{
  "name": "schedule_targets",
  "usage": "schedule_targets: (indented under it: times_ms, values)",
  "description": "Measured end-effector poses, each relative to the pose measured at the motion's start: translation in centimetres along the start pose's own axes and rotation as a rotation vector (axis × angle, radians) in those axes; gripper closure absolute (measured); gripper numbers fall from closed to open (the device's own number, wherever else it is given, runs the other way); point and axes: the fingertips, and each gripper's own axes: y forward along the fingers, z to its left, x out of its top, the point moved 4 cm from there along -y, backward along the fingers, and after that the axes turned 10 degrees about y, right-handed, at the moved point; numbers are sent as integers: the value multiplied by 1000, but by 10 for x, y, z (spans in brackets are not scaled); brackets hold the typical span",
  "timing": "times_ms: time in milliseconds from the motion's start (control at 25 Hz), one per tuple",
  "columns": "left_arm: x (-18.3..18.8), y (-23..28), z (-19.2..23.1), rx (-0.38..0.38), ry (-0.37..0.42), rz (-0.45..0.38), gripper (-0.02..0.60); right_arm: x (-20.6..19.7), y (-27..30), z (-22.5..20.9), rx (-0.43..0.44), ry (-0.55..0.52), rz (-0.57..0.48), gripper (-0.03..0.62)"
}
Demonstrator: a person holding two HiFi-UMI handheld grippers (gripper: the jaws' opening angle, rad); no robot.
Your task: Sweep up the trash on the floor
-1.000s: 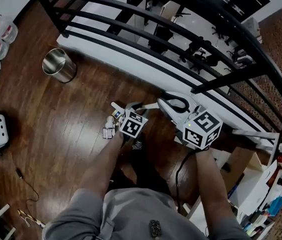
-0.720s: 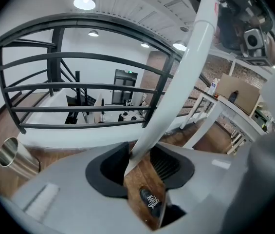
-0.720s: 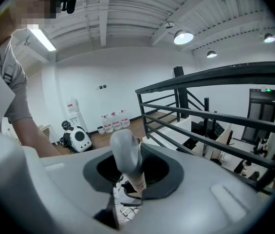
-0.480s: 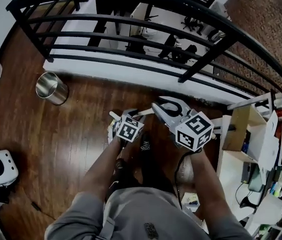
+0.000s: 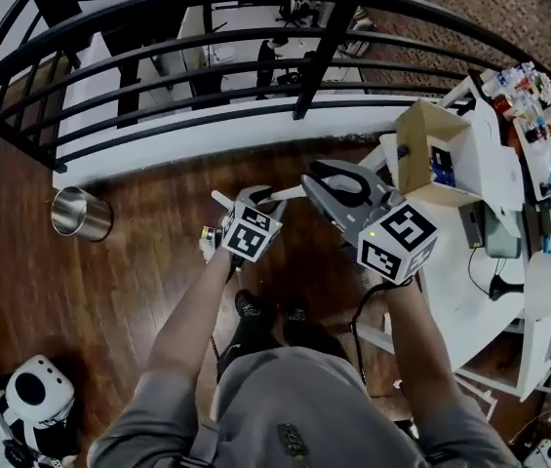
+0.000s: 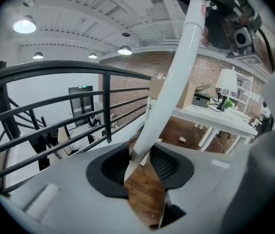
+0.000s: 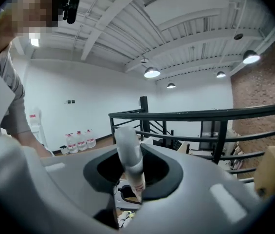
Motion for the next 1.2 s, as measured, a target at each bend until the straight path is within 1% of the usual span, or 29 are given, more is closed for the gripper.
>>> schedule_targets:
  times_ms: [160, 280, 480, 640, 760, 1000, 1200]
  values:
    - [18, 8, -74, -116, 87, 0, 452, -14, -72, -3, -86, 54, -36, 519]
    - [24, 21, -143, -193, 119, 12, 454, -36, -135, -9, -142, 99, -63, 519]
    - [18, 41, -273, -321, 147, 63, 454, -96, -248, -13, -243, 175, -87, 519]
    - [6, 55, -378, -430, 203, 110, 454, -150, -339, -11, -340, 254, -90, 519]
    - [-3, 61, -446, -516, 259, 135, 456, -185, -396, -3, -415, 298, -90, 519]
    - [-20, 71, -546, -625, 348, 175, 459, -243, -481, 11, -524, 367, -97, 519]
    - [-34, 84, -598, -672, 403, 208, 457, -284, -527, 10, -593, 429, -128, 519]
